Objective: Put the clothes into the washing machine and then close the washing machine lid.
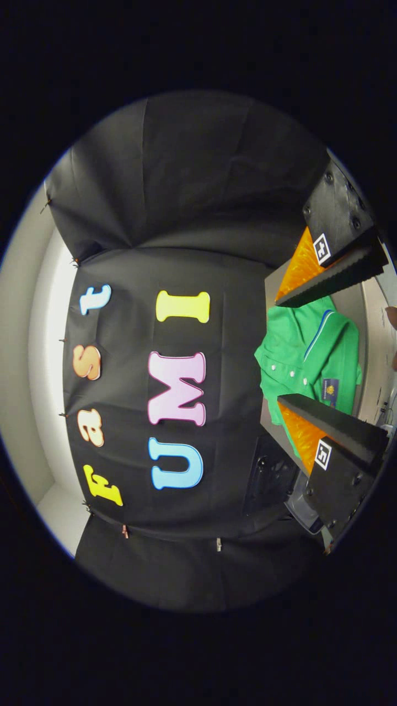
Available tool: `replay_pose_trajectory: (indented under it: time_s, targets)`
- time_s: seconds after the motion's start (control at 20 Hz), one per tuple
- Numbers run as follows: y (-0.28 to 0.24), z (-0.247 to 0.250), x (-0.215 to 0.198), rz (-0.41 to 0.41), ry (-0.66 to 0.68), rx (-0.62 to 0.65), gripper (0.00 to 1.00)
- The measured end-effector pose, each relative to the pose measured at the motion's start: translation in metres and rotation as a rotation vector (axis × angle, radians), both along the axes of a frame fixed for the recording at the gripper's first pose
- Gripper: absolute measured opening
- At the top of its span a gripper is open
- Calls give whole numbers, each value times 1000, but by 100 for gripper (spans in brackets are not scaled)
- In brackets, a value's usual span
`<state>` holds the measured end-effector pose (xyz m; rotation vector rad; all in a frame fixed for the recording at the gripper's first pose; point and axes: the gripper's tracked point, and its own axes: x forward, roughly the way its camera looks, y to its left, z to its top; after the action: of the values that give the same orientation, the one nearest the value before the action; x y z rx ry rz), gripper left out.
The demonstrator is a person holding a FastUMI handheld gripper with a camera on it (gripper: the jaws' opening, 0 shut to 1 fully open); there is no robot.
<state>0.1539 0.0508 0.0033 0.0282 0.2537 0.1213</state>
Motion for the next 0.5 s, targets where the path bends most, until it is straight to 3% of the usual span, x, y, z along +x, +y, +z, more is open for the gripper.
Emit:
replay_pose_trajectory:
  time_s: [0.3, 0.5]
  targets:
    - [14, -60, 70, -25, 281, -45, 99]
    - [14, -109, 86, -52, 484, -17, 100]
